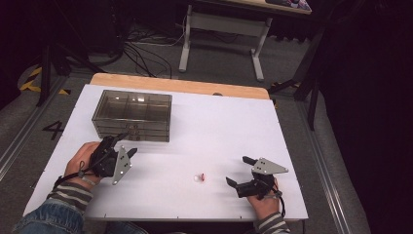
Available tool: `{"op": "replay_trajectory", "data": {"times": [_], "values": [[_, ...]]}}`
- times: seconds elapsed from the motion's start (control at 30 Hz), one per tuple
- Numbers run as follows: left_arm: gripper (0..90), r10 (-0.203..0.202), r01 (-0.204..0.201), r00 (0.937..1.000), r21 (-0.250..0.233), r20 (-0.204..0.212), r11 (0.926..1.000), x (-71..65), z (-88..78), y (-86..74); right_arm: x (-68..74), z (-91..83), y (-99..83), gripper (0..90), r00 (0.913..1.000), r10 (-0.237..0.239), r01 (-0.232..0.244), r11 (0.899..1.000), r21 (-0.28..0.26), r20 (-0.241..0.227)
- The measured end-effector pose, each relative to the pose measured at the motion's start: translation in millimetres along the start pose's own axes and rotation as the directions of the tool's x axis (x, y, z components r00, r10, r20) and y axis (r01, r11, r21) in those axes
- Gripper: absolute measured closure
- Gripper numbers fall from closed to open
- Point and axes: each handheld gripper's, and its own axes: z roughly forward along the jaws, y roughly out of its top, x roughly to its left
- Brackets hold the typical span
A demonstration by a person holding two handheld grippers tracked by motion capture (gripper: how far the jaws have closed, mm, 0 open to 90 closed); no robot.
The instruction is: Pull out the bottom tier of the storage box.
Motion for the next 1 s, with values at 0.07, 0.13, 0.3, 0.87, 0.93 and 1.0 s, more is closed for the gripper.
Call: {"op": "replay_trajectory", "data": {"times": [0.07, 0.13, 0.3, 0.87, 0.93, 1.0], "values": [[40.9, 0.023, -0.022, 0.9996, 0.010, -0.015, 0.9997, -2.0, 0.9, -0.6, 0.0, 0.1, 0.0, 1.0, 1.0000, 0.000, 0.000, 1.000, 0.001, -0.001], [41.5, 0.044, -0.044, 0.9987, 0.018, -0.024, 0.9989, -4.2, 1.9, -0.9, 0.1, 0.1, 0.0, 1.0, 1.0000, 0.001, -0.001, 1.000, 0.001, -0.001], [42.8, 0.079, -0.077, 0.9955, 0.044, -0.051, 0.9960, -9.5, 4.3, -1.8, 0.0, 0.2, 0.0, 1.0, 1.0000, 0.002, -0.002, 1.000, 0.002, -0.001], [48.9, 0.242, -0.218, 0.9594, 0.163, -0.145, 0.9622, -28.9, 16.2, -8.7, 1.0, 0.8, 0.1, 1.3, 1.0000, -0.006, 0.006, 1.000, 0.007, -0.001], [49.0, 0.260, -0.233, 0.9544, 0.181, -0.146, 0.9555, -30.2, 17.3, -9.4, 1.1, 0.8, 0.1, 1.4, 1.0000, -0.006, 0.006, 1.000, 0.006, 0.000], [49.4, 0.279, -0.249, 0.9484, 0.191, -0.150, 0.9494, -32.0, 19.0, -9.9, 1.2, 0.9, 0.2, 1.3, 1.0000, -0.007, 0.007, 1.000, 0.007, 0.000]]}}
